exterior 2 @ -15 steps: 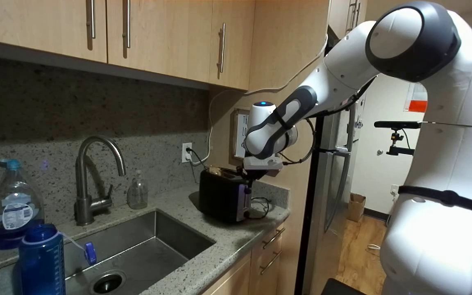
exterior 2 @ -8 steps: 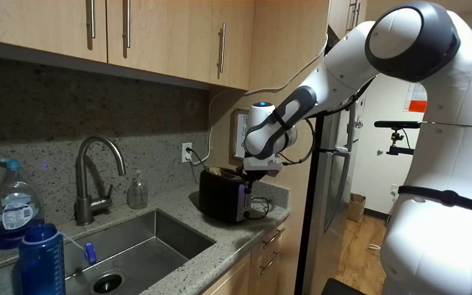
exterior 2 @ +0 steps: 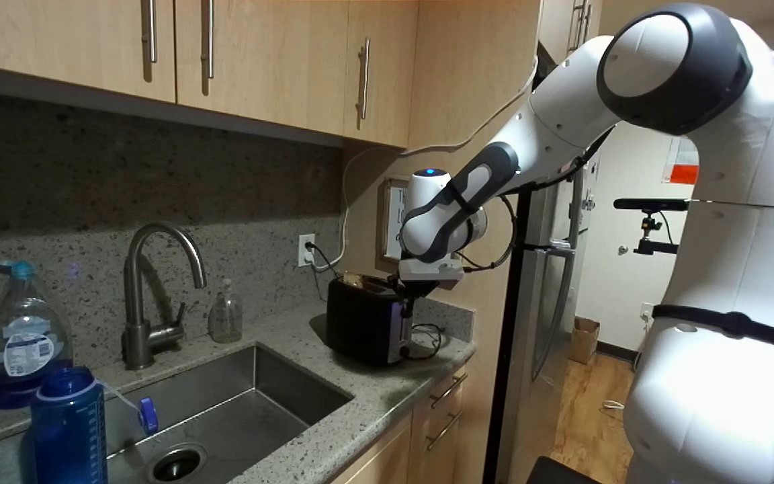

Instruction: Put the slice of bread in the toaster, push the lever on the toaster down

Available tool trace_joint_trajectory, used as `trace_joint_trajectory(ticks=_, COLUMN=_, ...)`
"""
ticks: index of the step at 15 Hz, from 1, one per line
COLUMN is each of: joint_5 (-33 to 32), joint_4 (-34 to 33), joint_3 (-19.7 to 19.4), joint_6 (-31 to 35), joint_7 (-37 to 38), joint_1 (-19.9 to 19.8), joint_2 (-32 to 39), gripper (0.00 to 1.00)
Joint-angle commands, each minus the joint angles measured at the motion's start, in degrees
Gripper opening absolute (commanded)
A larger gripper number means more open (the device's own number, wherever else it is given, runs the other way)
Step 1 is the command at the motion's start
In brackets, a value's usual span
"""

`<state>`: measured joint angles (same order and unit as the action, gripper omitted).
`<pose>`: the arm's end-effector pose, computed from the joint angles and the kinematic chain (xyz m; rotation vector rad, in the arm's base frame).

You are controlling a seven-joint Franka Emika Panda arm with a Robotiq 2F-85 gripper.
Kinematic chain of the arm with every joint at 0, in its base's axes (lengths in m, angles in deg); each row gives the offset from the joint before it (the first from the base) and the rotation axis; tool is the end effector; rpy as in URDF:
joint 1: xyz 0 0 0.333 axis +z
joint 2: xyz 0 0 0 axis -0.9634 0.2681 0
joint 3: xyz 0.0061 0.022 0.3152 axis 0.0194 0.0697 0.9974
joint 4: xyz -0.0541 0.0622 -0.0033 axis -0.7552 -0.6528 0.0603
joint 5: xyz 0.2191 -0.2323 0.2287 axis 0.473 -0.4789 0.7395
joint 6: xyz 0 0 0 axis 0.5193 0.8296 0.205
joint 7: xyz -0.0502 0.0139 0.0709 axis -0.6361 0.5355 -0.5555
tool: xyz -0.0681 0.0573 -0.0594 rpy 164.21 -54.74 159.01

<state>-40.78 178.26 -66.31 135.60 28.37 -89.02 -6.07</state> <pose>0.4848 -0.2126 0.3817 2.7360 -1.0529 0.4846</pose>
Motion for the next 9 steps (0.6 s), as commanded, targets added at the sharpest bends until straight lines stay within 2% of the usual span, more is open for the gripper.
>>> trace_joint_trajectory(ticks=1, joint_5=-0.7, joint_4=-0.1, joint_3=-0.5, joint_6=0.7, joint_7=1.6, joint_1=0.4, joint_2=0.1, gripper=0.00)
trace_joint_trajectory(ticks=9, joint_5=-8.3, joint_4=-0.2, joint_3=-1.0, joint_6=3.0, joint_7=10.5, joint_1=0.1, joint_2=0.4, gripper=0.00)
